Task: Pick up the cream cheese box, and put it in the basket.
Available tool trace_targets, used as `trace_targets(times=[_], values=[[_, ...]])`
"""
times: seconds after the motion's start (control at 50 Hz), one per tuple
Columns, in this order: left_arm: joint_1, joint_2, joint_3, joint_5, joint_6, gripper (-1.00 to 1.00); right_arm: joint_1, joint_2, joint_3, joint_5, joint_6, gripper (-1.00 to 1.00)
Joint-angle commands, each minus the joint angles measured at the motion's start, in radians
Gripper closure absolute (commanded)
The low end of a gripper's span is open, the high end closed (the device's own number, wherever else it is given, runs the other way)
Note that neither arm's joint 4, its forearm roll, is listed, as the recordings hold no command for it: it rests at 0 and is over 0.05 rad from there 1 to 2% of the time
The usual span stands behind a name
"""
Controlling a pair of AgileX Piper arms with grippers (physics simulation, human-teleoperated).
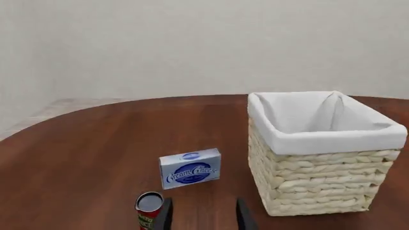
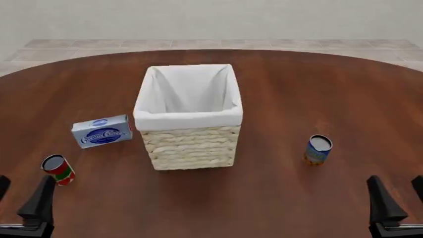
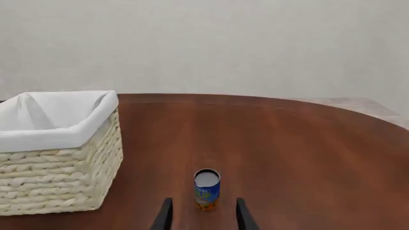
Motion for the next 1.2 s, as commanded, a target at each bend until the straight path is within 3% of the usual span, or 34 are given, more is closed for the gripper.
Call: trace_targets(times=[0.02,0.28,0.52,0.64,0.72,0.76,0.9,1.0,1.02,1.06,1.1,1.2], values=[[0.009,0.0,-0.016,-0.005,-0.001,-1.0,0.003,0.001,-0.003,0.005,0.004,-1.0],[-0.019,0.0,-0.041,0.014,0.001,-1.0,0.001,-0.002,-0.007,-0.007,-0.004,-1.0],[-0.076,-0.001,-0.303,0.239,-0.004,-1.0,-0.007,-0.002,-0.001,-0.025,-0.011,-1.0],[-0.085,0.024,-0.421,0.315,-0.056,-1.0,-0.005,-0.002,0.0,-0.022,-0.018,-1.0],[-0.092,0.108,-0.515,0.334,-0.072,-1.0,-0.007,-0.002,0.0,-0.018,-0.018,-1.0],[-0.137,0.167,-0.547,0.325,-0.056,-1.0,-0.006,-0.001,0.0,-0.015,-0.02,-1.0],[-0.094,0.393,-0.578,0.27,0.014,-1.0,-0.001,0.003,0.0,-0.01,-0.019,-1.0],[-0.117,0.453,-0.622,0.262,0.033,-1.0,-0.002,0.006,0.0,-0.008,-0.015,-1.0],[-0.122,0.478,-0.63,0.259,0.033,-1.0,-0.001,0.007,0.0,-0.007,-0.015,-1.0],[-0.171,0.533,-0.652,0.275,-0.037,-1.0,0.002,0.007,0.0,-0.005,-0.015,-1.0],[-0.146,0.562,-0.67,0.263,-0.047,-1.0,0.004,0.009,0.0,-0.003,-0.018,-1.0],[-0.117,0.635,-0.699,0.271,0.01,-1.0,0.0,0.003,0.0,0.002,-0.018,-1.0]])
